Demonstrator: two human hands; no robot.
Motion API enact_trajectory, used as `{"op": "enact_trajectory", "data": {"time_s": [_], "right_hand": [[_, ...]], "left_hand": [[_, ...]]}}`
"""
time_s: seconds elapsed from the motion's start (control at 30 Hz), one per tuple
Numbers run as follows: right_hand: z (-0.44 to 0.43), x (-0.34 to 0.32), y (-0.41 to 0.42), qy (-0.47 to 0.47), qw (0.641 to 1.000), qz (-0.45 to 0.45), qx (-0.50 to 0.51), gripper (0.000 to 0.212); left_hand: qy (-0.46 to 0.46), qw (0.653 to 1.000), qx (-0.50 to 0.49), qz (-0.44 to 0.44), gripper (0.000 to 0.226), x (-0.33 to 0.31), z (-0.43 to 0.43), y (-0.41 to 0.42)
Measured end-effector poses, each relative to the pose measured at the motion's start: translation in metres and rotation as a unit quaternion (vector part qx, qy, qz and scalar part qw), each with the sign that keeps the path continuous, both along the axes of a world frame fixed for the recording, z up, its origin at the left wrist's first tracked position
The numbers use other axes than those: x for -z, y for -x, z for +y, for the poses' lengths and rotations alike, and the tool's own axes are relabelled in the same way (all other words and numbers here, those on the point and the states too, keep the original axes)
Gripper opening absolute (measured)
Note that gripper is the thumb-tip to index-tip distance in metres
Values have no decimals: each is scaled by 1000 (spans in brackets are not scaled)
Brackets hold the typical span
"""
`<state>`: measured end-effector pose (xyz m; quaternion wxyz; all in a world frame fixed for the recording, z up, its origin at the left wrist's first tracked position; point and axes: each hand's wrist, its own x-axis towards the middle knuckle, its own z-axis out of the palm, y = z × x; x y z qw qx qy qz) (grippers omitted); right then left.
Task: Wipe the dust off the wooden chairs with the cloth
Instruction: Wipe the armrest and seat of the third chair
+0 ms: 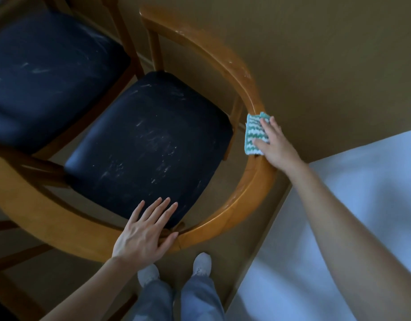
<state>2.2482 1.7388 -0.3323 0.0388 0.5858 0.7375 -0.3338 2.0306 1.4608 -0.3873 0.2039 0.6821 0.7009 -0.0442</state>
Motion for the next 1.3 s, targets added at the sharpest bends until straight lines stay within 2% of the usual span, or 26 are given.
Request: {"op": "enact_trajectory", "data": {"time_s": [0.2, 0.37, 0.5, 0.67, 0.8, 0.97, 1.1, 1.2, 1.3], "right_hand": [[74, 18, 32, 22, 997, -69, -35, 75], [72, 17, 38, 16, 995, -88, -33, 74], [27, 3, 15, 24, 998, -56, -25, 67], [-59, -12, -2, -60, 995, -74, -44, 57], [-137, -9, -3, -190, 963, -128, -143, 50], [-194, -7, 4, -213, 944, -155, -197, 52], [-153, -16, 10, -221, 933, -178, -219, 59], [-91, -28, 19, -144, 933, -255, -211, 58], [-34, -28, 32, -74, 890, -365, -264, 51]], "left_hand": [[-6, 1000, -1, -8, 65, 1, -1, 0], [-9, 1000, -3, -12, 65, 0, -1, 1], [-8, 1000, -1, -11, 65, 0, 0, 0], [-11, 1000, -3, -8, 66, 1, -1, 1], [-7, 1000, -7, -15, 70, -2, -1, 0], [3, 1000, -5, -23, 70, -1, -1, 1], [4, 999, 4, -31, 69, -4, 0, 2], [-10, 999, 12, -33, 65, -1, 0, 1], [-18, 999, 15, -35, 63, 3, -1, 0]]}}
